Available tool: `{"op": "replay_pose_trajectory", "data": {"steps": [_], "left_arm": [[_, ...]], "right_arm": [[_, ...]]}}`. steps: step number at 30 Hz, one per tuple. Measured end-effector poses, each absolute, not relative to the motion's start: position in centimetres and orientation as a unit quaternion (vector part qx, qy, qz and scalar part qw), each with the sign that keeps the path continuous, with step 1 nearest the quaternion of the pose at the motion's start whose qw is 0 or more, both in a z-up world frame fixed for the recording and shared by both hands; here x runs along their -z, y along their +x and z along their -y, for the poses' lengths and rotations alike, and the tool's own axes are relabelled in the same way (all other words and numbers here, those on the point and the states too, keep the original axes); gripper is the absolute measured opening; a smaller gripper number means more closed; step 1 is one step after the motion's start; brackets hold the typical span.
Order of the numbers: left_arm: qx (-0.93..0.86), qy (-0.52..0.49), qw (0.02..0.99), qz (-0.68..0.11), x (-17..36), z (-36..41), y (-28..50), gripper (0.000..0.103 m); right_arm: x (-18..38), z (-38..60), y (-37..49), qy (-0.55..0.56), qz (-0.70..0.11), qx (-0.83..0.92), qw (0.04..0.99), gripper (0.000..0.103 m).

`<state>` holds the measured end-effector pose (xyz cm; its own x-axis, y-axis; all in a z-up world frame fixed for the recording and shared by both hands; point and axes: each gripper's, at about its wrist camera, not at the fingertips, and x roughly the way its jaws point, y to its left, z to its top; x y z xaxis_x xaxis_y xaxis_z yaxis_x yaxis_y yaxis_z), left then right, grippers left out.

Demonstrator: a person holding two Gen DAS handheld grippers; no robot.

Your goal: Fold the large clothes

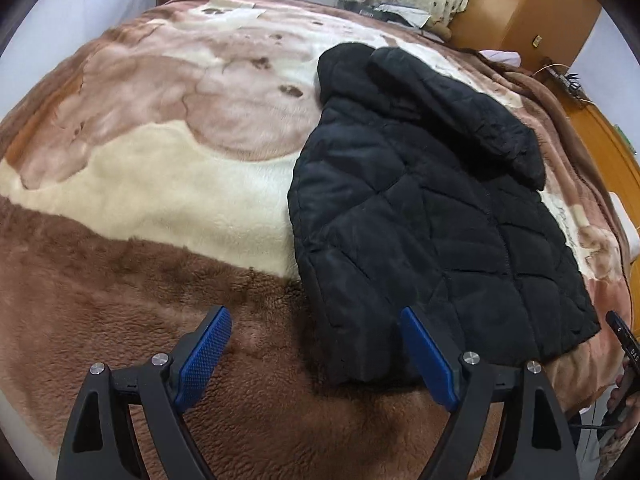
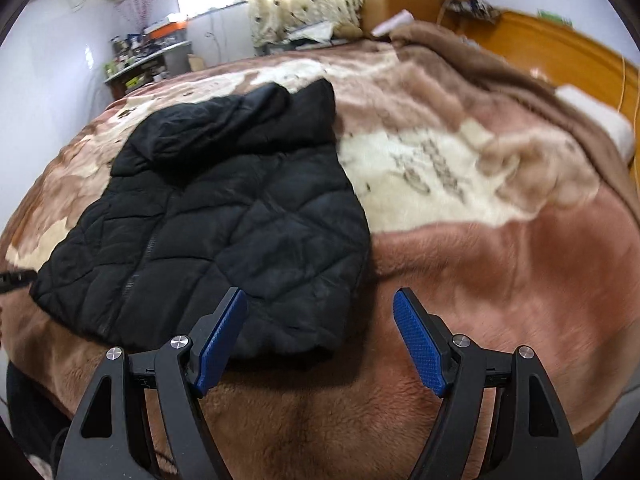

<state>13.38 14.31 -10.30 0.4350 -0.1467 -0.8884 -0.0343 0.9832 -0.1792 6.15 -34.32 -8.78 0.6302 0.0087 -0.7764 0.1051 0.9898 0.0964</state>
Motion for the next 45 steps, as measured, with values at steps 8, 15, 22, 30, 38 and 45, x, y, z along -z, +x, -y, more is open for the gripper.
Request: {"op": "replay_pose_trajectory", "data": {"steps": [8,15,22,30,38,45], "left_arm": [[0.026,-0.082,0.83,-0.55,13.2,-13.5,15.0,0.089],[0.027,-0.101,0.816,-0.569,14.9,-13.0,16.2,0.089],[0.026,-0.072,0.82,-0.567,15.5,-12.1,16.0,0.089],[0.031,-0.107,0.805,-0.582,16.5,-12.4,16.0,0.071],[0.05,-0.097,0.815,-0.569,14.4,-11.1,15.7,0.029],[0.062,-0.082,0.841,-0.53,10.2,-10.0,14.2,0.022]], "right_arm": [[12.1,35.5,8.0,0.075,-0.455,0.018,0.887,0.076],[13.8,34.9,9.0,0.067,-0.472,0.0,0.879,0.076],[14.9,34.3,9.6,0.074,-0.49,-0.013,0.869,0.076],[15.0,33.8,9.7,0.071,-0.49,-0.012,0.869,0.054],[13.9,33.6,9.3,0.073,-0.478,-0.023,0.875,0.025],[11.0,32.8,8.1,0.072,-0.442,-0.029,0.894,0.019]]}}
